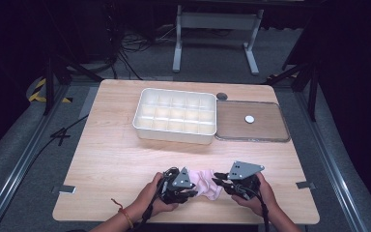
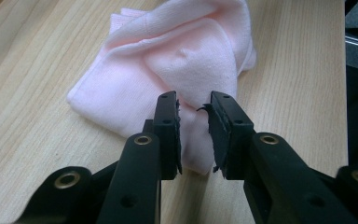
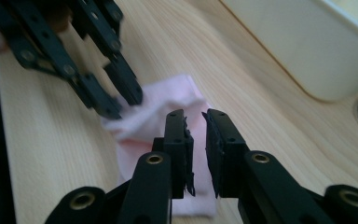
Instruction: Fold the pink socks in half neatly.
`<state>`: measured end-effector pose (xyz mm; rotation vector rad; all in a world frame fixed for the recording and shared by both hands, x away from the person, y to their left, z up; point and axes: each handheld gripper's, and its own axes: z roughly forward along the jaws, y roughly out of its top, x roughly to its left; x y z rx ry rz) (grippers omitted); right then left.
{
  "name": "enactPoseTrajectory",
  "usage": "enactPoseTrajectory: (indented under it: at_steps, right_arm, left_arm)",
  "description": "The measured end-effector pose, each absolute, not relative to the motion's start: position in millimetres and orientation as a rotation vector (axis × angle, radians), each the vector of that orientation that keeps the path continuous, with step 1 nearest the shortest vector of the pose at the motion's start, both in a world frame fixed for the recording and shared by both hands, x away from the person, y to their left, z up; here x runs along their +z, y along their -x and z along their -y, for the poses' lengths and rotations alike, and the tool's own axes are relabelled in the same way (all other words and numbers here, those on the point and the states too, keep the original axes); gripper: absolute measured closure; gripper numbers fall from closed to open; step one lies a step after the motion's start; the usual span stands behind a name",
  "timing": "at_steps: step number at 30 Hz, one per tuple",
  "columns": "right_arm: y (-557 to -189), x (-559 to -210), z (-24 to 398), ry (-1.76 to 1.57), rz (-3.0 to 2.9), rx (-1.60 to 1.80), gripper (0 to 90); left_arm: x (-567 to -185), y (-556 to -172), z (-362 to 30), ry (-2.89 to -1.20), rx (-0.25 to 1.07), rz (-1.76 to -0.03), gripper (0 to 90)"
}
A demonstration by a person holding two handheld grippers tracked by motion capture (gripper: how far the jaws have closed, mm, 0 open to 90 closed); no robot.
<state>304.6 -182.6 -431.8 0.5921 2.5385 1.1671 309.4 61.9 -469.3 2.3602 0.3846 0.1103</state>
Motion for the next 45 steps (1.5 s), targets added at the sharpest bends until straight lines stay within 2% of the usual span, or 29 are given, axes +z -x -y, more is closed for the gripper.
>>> enactPoseTrajectory:
  at_steps: [6,14,29,32,35,39,45]
  right_arm:
    - [-298,-425,158,-0.505,-2.54,1.203,79.1]
    - [-299,-434,141,-0.45,-2.583,1.154,79.5]
    - [-313,-460,162,-0.561,-2.659,1.017,79.7]
    - [-312,-462,162,-0.554,-2.66,0.988,80.1]
    - [-312,-464,162,-0.559,-2.663,1.001,80.5]
    - [-312,-466,164,-0.585,-2.659,1.023,81.6]
    - [-308,-468,164,-0.584,-2.637,1.019,82.7]
  left_arm:
    - [-471,-310,-61,-2.36,0.123,-0.373,73.4]
    - [-471,-310,-62,-2.368,0.123,-0.37,72.7]
    - [-472,-309,-64,-2.359,0.099,-0.393,72.1]
    - [-470,-310,-67,-2.349,0.087,-0.406,66.6]
    - [-469,-314,-77,-2.299,0.086,-0.494,60.3]
    - [-471,-319,-88,-2.265,0.041,-0.6,56.7]
    - [-476,-314,-80,-2.286,0.012,-0.596,47.3]
